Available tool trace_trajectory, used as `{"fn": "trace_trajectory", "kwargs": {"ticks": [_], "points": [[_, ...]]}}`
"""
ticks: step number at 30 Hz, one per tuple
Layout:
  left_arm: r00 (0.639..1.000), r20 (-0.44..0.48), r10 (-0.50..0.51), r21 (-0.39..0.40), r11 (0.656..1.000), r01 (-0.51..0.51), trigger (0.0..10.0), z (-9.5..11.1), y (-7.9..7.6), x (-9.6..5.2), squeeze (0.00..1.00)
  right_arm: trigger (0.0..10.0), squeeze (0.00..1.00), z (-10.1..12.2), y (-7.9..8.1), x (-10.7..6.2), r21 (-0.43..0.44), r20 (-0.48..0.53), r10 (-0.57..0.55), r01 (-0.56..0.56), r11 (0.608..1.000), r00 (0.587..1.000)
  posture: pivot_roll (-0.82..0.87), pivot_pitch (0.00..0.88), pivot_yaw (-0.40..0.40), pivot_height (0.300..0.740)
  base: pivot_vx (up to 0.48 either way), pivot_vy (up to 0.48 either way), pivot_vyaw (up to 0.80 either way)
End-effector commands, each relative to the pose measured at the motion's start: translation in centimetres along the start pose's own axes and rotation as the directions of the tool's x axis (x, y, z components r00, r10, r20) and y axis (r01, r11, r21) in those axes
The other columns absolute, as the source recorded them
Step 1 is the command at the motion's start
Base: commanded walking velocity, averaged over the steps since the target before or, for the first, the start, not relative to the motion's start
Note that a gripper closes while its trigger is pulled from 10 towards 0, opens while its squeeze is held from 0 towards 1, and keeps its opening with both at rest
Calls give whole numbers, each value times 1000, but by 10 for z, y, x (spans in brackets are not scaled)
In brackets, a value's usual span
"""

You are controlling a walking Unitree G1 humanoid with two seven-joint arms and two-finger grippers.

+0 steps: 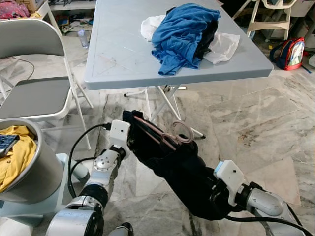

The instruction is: Hang hanger

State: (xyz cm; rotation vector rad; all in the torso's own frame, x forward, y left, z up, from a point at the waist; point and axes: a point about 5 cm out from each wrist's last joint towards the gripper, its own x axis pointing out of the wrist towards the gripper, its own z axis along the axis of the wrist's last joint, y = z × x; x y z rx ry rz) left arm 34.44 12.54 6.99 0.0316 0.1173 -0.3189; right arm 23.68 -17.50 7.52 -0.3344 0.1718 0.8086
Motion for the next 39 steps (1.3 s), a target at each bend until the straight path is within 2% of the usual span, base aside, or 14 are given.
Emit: {"fn": "trace_trajectory", "kwargs": {"ticks": [1, 10, 12, 13, 14, 16, 22, 27, 34, 36, 39], "points": [[1000, 1, 5, -1, 1000, -5, 0, 0, 1, 0, 0, 10000, 0, 1, 0, 0, -16, 3, 1, -1, 1000, 1000, -72, 153, -17, 740, 0, 0, 0], [1000, 2, 7, -3, 1000, -7, 0, 0, 2, 0, 0, 10000, 0, 0, -3, 2, -49, -15, -17, 16, 999, 1000, -71, 154, -19, 740, 0, 0, 0], [1000, 4, 1, -2, 1000, -1, 0, 1, 1, 0, 0, 10000, 0, -3, -10, 4, -112, -52, -65, 59, 992, 996, -70, 152, -17, 740, 0, 0, 0], [1000, 4, 1, -2, 1000, -1, 0, 1, 1, 0, 0, 10000, 0, -3, -10, 4, -112, -52, -65, 59, 992, 996, -70, 152, -17, 740, 0, 0, 0], [1000, 12, -13, -1, 1000, 13, 0, 2, -2, 1, 0, 10000, 0, -5, -20, 6, -160, -78, -156, 142, 977, 985, -70, 155, -16, 740, 0, 0, 0], [999, 27, -22, -10, 1000, 23, 0, 4, -5, 2, 0, 10000, 0, -6, -30, 7, -161, -88, -236, 220, 962, 968, -68, 158, -19, 740, 0, 0, 0], [997, 61, -36, -26, 999, 37, 0, 11, -8, 5, 0, 10000, 0, -12, -35, 6, -239, -150, -253, 213, 947, 956, -68, 162, -25, 740, 0, 0, 0], [996, 81, -23, -29, 999, 25, 0, 17, -3, 7, 0, 10000, 0, -23, -41, -3, -289, -205, -269, 204, 935, 941, -66, 164, -24, 740, 0, 0, 0], [994, 108, 23, -27, 999, -21, 0, 28, 10, 9, 0, 10000, 0, -32, -51, -21, -308, -263, -259, 174, 935, 929, -68, 165, -21, 740, 0, 0, 0], [993, 103, 63, -27, 998, -61, 0, 31, 19, 9, 0, 10000, 0, -33, -55, -35, -296, -273, -229, 145, 944, 934, -71, 165, -18, 740, 0, 0, 0], [991, 95, 92, -24, 996, -90, 0, 32, 26, 8, 0, 10000, 0, -29, -53, -50, -267, -244, -149, 81, 960, 958, -74, 165, -16, 740, 0, 0, 0]]}}
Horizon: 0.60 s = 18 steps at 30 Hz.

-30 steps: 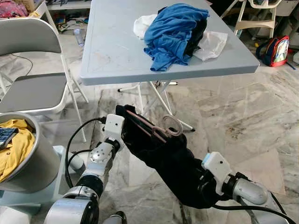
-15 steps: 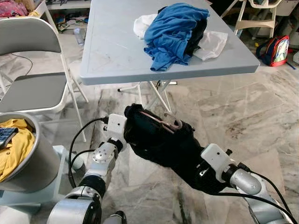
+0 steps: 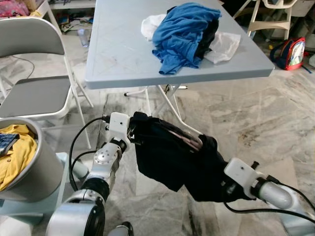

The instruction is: Hang hanger

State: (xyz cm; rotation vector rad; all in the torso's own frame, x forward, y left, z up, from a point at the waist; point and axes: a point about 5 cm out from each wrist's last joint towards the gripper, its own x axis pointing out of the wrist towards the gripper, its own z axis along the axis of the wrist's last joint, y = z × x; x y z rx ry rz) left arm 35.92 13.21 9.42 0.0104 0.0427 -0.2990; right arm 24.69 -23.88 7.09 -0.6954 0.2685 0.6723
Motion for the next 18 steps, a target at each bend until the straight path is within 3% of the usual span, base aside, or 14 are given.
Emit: {"fn": "trace_trajectory", "kwargs": {"ticks": [1, 9, 10, 16, 18], "points": [[997, 17, 74, -5, 997, -74, 0, 7, 15, 0, 0, 10000, 0, -8, -6, -19, 27, -11, 25, -25, 999, 1000, -75, 165, -15, 740, 0, 0, 0], [996, -5, 89, 5, 996, -89, 0, 3, 18, -2, 0, 10000, 0, -11, -9, -48, 44, -2, 89, -89, 995, 996, -86, 172, -13, 740, 0, 0, 0], [996, -13, 92, 7, 996, -92, 0, 1, 18, -3, 0, 10000, 0, -9, -7, -56, 61, 11, 137, -137, 989, 990, -87, 174, -12, 740, 0, 0, 0], [996, -37, 86, 6, 996, -86, 0, -4, 15, -4, 0, 10000, 0, 2, -14, -64, 109, 81, 156, -164, 980, 984, -92, 176, -10, 740, 0, 0, 0], [996, -49, 81, 3, 997, -81, 0, -6, 14, -4, 0, 10000, 0, 9, -17, -65, 157, 146, 146, -169, 973, 978, -91, 176, -10, 740, 0, 0, 0]]}}
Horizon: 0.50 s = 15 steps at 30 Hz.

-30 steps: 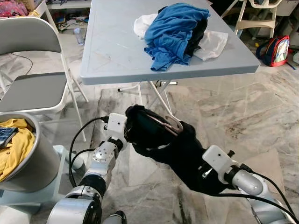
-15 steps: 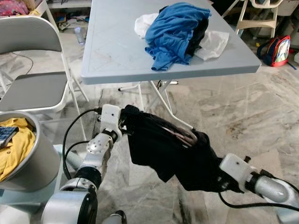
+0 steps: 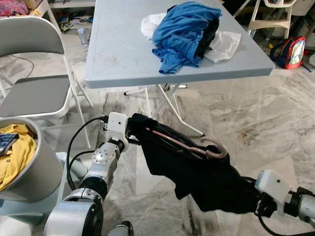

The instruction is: Hang hanger

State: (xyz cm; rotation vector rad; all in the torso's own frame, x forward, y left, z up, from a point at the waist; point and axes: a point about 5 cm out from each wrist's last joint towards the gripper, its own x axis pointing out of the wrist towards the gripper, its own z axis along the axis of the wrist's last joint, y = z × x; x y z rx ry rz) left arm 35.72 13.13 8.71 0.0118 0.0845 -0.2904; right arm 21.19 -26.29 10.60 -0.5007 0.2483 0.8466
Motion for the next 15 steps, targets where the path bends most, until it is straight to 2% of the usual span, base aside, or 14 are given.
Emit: {"fn": "trace_trajectory", "kwargs": {"ticks": [1, 6, 10, 15], "points": [[997, -14, 73, 3, 997, -73, 0, 0, 15, -3, 0, 10000, 0, 5, -7, -13, 52, 28, -7, 6, 999, 1000, -90, 176, -10, 740, 0, 0, 0], [997, -38, 71, -9, 997, -72, 0, -6, 12, -5, 0, 10000, 0, 16, -10, -12, 103, 104, -34, 24, 994, 994, -91, 176, -10, 740, 0, 0, 0], [995, -76, 60, -30, 998, -62, 0, -17, 4, -8, 0, 10000, 0, 33, -11, -4, 195, 236, -85, 38, 980, 968, -86, 175, -12, 740, 0, 0, 0], [991, -124, 53, -53, 997, -60, 0, -30, -3, -12, 0, 10000, 0, 41, -9, 3, 234, 285, -94, 25, 972, 954, -88, 173, -13, 740, 0, 0, 0]]}}
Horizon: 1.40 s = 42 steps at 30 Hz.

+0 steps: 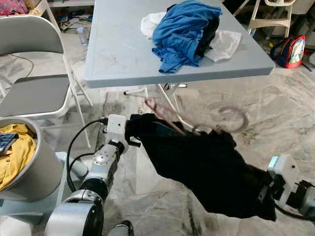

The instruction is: Hang hanger

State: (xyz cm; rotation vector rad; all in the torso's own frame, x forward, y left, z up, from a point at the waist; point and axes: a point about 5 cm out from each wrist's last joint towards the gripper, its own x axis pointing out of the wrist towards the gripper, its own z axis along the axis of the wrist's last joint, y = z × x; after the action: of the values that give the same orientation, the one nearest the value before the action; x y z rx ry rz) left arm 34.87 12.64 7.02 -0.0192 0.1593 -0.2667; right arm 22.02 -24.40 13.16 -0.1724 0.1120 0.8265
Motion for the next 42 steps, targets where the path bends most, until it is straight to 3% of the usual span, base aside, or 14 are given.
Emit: {"fn": "trace_trajectory", "kwargs": {"ticks": [1, 2, 3, 4, 5, 12, 17, 20, 25, 32, 37, 38, 40, 42], "points": [[997, -80, 20, -21, 1000, -22, 0, -20, 0, -8, 0, 10000, 0, 11, 1, 3, 1, 69, -16, 16, 1000, 997, -87, 173, -15, 740, 0, 0, 0], [997, -80, 20, -21, 1000, -22, 0, -20, 0, -8, 0, 10000, 0, 11, 1, 3, 1, 69, -16, 16, 1000, 997, -87, 173, -15, 740, 0, 0, 0], [994, -109, 2, -17, 1000, -4, 4510, -26, -7, -9, 0, 10000, 0, 11, 3, 8, 12, 81, -18, 17, 1000, 997, -87, 172, -16, 740, 0, 0, 0], [994, -111, -10, -25, 1000, 8, 10000, -28, -10, -9, 769, 10000, 0, 11, 3, 10, 13, 83, -20, 19, 1000, 996, -87, 172, -16, 740, 0, 0, 0], [993, -111, -35, -30, 999, 32, 10000, -29, -15, -9, 1000, 10000, 0, 11, 4, 13, 19, 96, -20, 19, 1000, 995, -86, 171, -17, 740, 0, 0, 0], [989, -117, -85, -63, 995, 78, 10000, -31, -26, -8, 1000, 10000, 0, 15, 6, 28, 38, 128, -21, 16, 999, 992, -84, 169, -21, 740, 0, 0, 0], [973, -99, -210, -33, 978, 207, 10000, -29, -40, -8, 1000, 10000, 0, 9, 2, 40, -25, 83, -68, 70, 997, 994, -86, 166, -24, 740, 0, 0, 0], [935, -114, -336, 88, 934, 347, 10000, -31, -51, -11, 1000, 10000, 0, 7, -5, 46, -91, 53, -133, 137, 986, 990, -87, 166, -26, 740, 0, 0, 0], [946, -79, -314, 152, 934, 323, 10000, -24, -45, -10, 1000, 10000, 0, 5, -10, 49, -148, 33, -190, 193, 970, 981, -87, 169, -28, 740, 0, 0, 0], [910, -68, -408, 243, 878, 412, 10000, -22, -50, -14, 1000, 10000, 0, -3, -29, 45, -352, -73, -296, 253, 901, 952, -91, 175, -28, 740, 0, 0, 0], [882, -108, -458, 171, 866, 470, 10000, -32, -57, -18, 1000, 10000, 0, -5, -45, 40, -427, -96, -405, 331, 842, 909, -92, 179, -29, 740, 0, 0, 0], [860, -125, -494, 179, 842, 509, 10000, -38, -62, -22, 1000, 10000, 0, -5, -49, 40, -432, -83, -453, 377, 819, 888, -93, 181, -28, 740, 0, 0, 0], [863, -111, -493, 220, 835, 505, 10000, -37, -63, -24, 1000, 10000, 0, -5, -53, 40, -462, -77, -492, 406, 789, 867, -94, 182, -28, 740, 0, 0, 0], [906, -40, -422, 263, 870, 417, 10000, -30, -59, -21, 1000, 10000, 0, -6, -53, 42, -466, -66, -511, 426, 775, 857, -94, 185, -25, 740, 0, 0, 0]]}}
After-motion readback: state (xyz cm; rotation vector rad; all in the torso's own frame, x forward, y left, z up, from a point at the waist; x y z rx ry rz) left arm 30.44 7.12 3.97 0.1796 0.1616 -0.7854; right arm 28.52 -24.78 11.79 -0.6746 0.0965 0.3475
